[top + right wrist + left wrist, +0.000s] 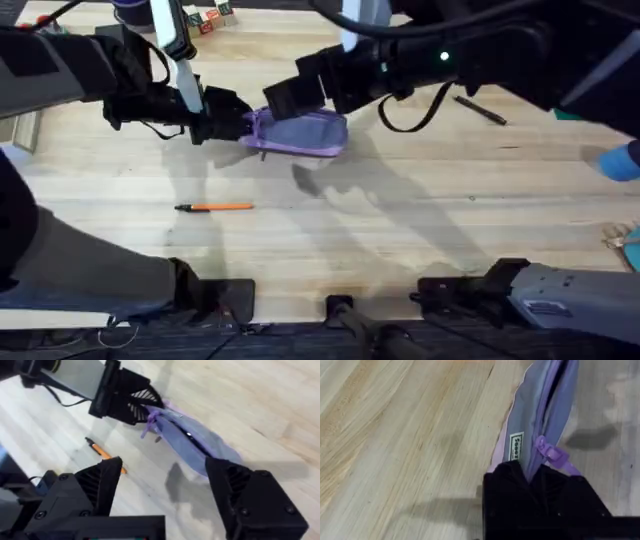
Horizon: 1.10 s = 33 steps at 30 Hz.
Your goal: Unzip the bag, pick up the pens from the table one at a time and place them inside, then zip the bag closed.
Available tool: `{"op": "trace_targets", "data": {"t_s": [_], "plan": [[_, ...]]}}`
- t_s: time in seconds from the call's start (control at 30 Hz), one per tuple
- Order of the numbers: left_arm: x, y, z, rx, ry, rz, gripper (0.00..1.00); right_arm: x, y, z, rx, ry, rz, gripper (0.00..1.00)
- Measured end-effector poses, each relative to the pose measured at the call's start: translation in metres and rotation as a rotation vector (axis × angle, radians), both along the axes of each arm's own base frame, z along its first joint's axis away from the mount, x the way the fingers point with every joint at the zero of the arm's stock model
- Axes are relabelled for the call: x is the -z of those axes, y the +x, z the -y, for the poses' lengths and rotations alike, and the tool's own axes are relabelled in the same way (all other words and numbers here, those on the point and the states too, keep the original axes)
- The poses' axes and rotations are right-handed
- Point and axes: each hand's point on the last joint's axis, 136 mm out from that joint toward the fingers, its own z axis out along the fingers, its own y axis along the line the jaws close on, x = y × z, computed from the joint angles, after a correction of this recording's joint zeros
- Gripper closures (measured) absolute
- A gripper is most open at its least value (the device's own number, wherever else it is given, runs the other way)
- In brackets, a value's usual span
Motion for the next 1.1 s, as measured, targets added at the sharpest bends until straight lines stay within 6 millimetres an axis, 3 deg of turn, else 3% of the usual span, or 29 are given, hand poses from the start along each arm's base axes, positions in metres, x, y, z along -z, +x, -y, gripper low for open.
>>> {"op": "trace_targets", "data": {"t_s": [0.37, 0.4, 0.57, 0.6, 0.9, 1.1], "plan": [[0.0, 0.0, 0.0, 0.0, 0.0, 0.0, 0.953, 0.0, 0.007, 0.007, 0.035, -0.032, 0.028, 0.006], [0.0, 0.0, 0.0, 0.002, 0.0, 0.004, 0.855, 0.0, 0.007, 0.007, 0.036, -0.033, 0.029, 0.006], [-0.005, 0.001, 0.003, 0.004, -0.031, 0.011, 0.095, 0.0, 0.007, 0.007, 0.036, -0.034, 0.029, 0.006], [-0.006, 0.001, 0.004, 0.004, -0.036, 0.009, 0.029, 0.0, 0.007, 0.007, 0.036, -0.034, 0.029, 0.006], [-0.006, -0.005, 0.005, 0.003, -0.042, -0.021, 0.007, 0.006, 0.017, 0.027, 0.105, -0.135, 0.077, 0.006], [-0.03, -0.024, 0.003, -0.006, 0.018, -0.023, 0.008, 0.0, 0.017, 0.019, 0.007, -0.139, 0.134, 0.006]]}}
